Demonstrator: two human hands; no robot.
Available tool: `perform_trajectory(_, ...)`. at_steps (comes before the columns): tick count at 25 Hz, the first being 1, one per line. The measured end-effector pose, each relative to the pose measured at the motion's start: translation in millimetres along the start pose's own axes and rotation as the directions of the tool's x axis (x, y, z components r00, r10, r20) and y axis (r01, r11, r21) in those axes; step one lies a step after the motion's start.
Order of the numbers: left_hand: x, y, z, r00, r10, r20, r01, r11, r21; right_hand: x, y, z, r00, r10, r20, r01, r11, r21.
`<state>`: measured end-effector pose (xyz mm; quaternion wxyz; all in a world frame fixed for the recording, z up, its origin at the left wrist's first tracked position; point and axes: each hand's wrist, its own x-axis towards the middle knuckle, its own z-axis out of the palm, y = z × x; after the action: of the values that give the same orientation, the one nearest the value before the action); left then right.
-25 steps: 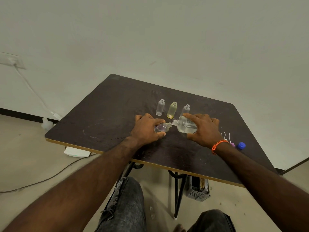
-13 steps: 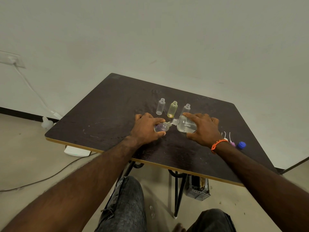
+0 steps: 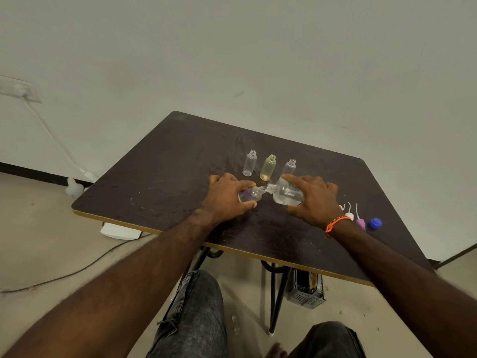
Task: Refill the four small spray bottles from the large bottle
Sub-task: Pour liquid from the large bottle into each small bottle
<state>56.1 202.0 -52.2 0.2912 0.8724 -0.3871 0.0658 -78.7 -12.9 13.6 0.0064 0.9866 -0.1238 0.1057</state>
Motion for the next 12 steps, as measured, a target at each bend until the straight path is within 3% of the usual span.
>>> perform_trajectory(6,-1,-5,4,1.0,0.0,-0.015,0.0,0.999,-0.033,1,-5,-2,1.0,0.005,-0.001,-0.005,0.999,0.04)
perform_trajectory(12,-3,-12,6,0.998,-0.026,-0.055,0.018,0.991,-0.133,-3,-14,2,0.999,0.03,-0.022,-0.025,0.976,0.217)
